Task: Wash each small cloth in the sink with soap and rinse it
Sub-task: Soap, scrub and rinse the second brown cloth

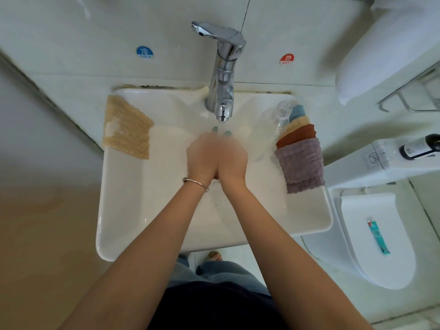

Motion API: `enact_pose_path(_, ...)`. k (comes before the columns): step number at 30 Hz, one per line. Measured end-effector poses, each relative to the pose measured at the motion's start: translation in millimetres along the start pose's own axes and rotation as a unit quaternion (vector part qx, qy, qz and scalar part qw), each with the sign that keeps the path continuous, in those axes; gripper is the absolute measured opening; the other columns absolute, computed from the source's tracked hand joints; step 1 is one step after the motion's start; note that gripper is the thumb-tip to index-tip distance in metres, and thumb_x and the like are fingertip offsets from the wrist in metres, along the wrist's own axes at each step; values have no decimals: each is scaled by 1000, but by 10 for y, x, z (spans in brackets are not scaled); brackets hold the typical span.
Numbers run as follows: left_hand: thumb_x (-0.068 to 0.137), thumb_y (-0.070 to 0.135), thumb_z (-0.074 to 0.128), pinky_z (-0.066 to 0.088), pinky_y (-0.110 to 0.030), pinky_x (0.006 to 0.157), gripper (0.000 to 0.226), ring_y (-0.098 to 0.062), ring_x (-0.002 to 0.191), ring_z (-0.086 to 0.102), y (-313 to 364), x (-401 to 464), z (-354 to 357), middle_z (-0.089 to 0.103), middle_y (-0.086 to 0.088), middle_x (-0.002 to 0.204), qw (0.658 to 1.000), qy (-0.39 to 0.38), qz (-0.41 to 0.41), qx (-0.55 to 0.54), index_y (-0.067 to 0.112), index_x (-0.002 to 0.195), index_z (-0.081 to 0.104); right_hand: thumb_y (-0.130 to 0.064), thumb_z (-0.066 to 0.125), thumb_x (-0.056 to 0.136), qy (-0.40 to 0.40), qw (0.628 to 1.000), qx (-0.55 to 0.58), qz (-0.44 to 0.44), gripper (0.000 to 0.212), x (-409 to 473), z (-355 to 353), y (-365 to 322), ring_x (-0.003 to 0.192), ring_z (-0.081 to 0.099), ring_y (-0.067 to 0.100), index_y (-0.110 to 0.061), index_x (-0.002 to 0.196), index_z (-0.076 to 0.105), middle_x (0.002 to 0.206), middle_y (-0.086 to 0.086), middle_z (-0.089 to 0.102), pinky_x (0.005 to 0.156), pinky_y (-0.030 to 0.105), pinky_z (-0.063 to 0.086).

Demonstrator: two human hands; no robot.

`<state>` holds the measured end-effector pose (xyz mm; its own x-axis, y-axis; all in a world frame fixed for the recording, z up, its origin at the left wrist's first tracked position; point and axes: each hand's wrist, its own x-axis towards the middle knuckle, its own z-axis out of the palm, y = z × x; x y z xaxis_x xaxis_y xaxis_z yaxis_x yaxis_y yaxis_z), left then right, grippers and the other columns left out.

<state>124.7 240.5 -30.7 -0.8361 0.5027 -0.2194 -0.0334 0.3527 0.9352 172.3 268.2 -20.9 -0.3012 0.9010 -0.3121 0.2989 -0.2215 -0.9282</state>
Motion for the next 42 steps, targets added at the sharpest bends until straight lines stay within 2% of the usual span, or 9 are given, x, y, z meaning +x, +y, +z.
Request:
enact_pose_path(4, 95, 29, 59, 50, -19, 66, 24, -11, 77, 65, -128, -91, -109, 68, -2, 84, 968, -10, -72, -242, 5, 94, 65, -34, 36, 105, -32, 993, 75, -83, 22, -38, -164, 159, 99, 66, 16, -33, 104, 58, 106, 0, 67, 86, 32, 54)
enact_pose_path(9, 88, 15, 69, 50, -23, 75, 9, -11, 85, 64, -232, -102, -180, 68, -1, 92, 977, -24, -34, -207, 21, 90, 63, -22, 51, 101, -103, 993, 11, -59, 20, -78, -323, 205, 100, 62, 1, -21, 120, 57, 110, -10, 62, 86, 23, 52)
enact_pose_path(13, 87, 10, 70, 51, -21, 80, 13, -2, 82, 62, -158, -130, -244, 67, 4, 90, 978, -81, 18, -192, 20, 92, 64, -27, 66, 92, -67, 993, -65, -76, 68, -58, -434, 249, 129, 40, 8, -24, 150, 30, 139, -5, 36, 108, 24, 35)
enact_pose_path(18, 86, 5, 70, 53, -35, 66, 16, -11, 71, 58, -147, -81, -393, 62, 7, 76, 979, -146, 51, -129, 17, 93, 64, -16, 67, 91, -138, 958, -128, -218, 37, 40, -528, 198, 131, 42, 9, -22, 126, 58, 139, -2, 49, 107, 16, 32)
enact_pose_path(22, 87, -8, 62, 50, -20, 53, 22, -13, 66, 67, -132, -64, -522, 70, -7, 91, 970, -174, 60, -156, 8, 102, 62, -2, 72, 84, -181, 962, -116, -169, 28, 126, -539, 64, 84, 59, 14, -21, 84, 52, 90, 3, 62, 78, 25, 49)
enact_pose_path(26, 86, -5, 64, 55, -26, 81, 33, -17, 98, 68, -214, 27, -611, 68, -14, 116, 971, -178, 46, -155, 3, 118, 64, 0, 67, 87, -146, 982, -60, -108, 21, 135, -533, -55, 68, 61, 8, -18, 90, 57, 86, 4, 66, 52, 14, 45)
enact_pose_path(30, 86, 5, 70, 51, -19, 56, 30, -14, 71, 67, -246, 6, -621, 71, -7, 94, 981, -161, 15, -103, 4, 116, 67, -12, 66, 92, -170, 979, -78, -81, 4, 99, -520, -61, 46, 56, 2, -9, 93, 65, 71, 2, 63, 41, 15, 39)
enact_pose_path(37, 82, 19, 76, 53, -27, 61, 21, -14, 61, 63, -214, -35, -566, 71, -9, 73, 992, -121, 37, -21, 17, 81, 55, -15, 52, 100, -151, 975, -84, -137, 12, 78, -459, 67, 68, 58, 13, -21, 89, 52, 80, 0, 62, 61, 30, 50)
enact_pose_path(42, 79, 44, 76, 42, -26, 41, 43, -17, 39, 56, -234, 54, -695, 60, 0, 47, 993, -108, 16, 52, 13, 67, 49, -15, 52, 99, -152, 965, -112, -183, 11, 113, -358, -2, 78, 56, 4, -25, 94, 52, 85, -12, 60, 72, 18, 45)
